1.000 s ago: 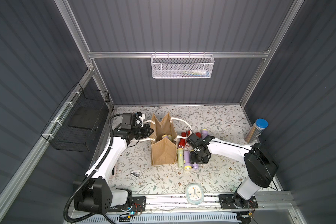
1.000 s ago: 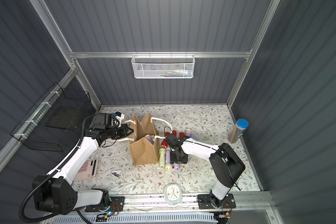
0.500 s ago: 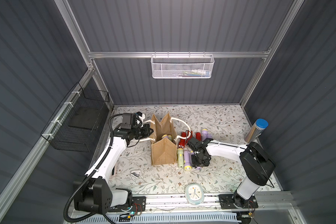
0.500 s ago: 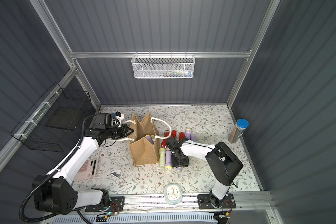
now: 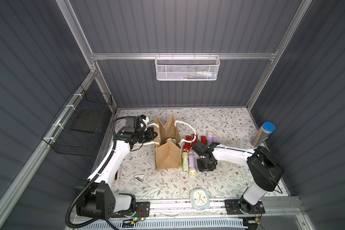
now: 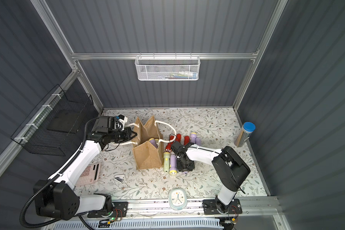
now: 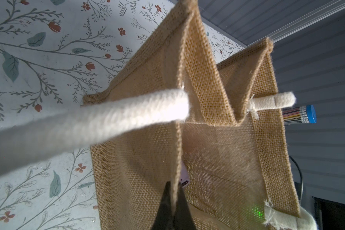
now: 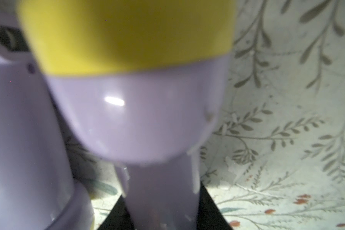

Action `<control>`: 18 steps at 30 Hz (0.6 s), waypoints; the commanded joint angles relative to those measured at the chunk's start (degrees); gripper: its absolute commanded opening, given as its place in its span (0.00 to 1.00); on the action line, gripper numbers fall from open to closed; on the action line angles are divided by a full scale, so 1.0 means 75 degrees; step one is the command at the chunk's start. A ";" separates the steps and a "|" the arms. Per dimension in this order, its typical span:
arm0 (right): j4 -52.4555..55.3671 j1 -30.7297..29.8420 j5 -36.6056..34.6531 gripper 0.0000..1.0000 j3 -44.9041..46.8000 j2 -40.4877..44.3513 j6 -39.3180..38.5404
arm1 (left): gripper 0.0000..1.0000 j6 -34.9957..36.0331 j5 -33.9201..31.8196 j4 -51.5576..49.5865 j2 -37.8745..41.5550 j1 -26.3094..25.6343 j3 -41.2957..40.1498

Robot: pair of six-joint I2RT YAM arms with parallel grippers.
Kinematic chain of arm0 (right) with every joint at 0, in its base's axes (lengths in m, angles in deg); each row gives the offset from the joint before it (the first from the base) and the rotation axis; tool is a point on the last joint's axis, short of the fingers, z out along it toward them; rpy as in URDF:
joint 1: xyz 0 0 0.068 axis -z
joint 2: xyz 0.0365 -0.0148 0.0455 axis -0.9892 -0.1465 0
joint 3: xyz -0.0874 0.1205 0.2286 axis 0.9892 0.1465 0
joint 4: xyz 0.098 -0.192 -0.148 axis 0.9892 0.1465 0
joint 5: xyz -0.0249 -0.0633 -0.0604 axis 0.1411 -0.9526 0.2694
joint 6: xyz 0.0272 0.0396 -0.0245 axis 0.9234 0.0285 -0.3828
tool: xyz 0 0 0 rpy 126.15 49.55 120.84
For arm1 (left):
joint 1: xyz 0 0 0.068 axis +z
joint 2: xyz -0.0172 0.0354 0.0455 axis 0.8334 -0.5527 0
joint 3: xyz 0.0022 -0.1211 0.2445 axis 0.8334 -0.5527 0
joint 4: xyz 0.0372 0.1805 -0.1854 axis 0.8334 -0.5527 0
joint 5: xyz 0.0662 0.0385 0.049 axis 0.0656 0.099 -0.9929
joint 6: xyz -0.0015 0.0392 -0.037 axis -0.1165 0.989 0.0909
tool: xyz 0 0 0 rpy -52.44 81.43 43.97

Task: Put the flashlights into the tote bags
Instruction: Pick up the flashlight from the center of the board.

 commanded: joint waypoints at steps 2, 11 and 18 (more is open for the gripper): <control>-0.0185 -0.0017 -0.0413 0.17 0.0381 -0.0224 0.0003 | 0.00 -0.0030 -0.0035 -0.0222 -0.0116 -0.0059 0.0080; 0.0113 0.0012 -0.1630 0.00 0.0893 0.2083 0.0672 | 0.00 0.0301 -0.0160 -0.0634 -0.0169 -0.0062 0.0373; 0.0969 0.0344 -0.2258 0.00 0.0174 0.3907 0.0867 | 0.00 0.0205 -0.0024 -0.0441 -0.0072 -0.0094 0.0351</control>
